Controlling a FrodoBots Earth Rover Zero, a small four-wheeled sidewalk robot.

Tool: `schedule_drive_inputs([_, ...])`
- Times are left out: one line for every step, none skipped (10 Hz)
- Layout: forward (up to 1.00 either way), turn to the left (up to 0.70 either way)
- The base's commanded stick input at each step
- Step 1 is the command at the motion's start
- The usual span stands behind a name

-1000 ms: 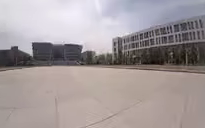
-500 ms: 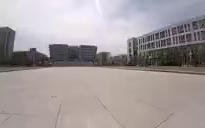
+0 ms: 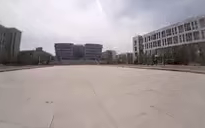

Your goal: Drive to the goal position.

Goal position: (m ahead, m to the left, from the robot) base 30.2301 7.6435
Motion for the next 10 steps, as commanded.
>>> schedule_drive_inputs([1.0,0.0])
schedule_drive_inputs([1.0,0.05])
schedule_drive_inputs([1.0,0.21])
schedule_drive_inputs([1.0,0.37])
schedule_drive_inputs([1.0,0.34])
schedule_drive_inputs([1.0,0.28])
schedule_drive_inputs([1.0,0.12])
schedule_drive_inputs([1.0,0.0])
schedule_drive_inputs([1.0,0.0])
schedule_drive_inputs([1.0,0.0])
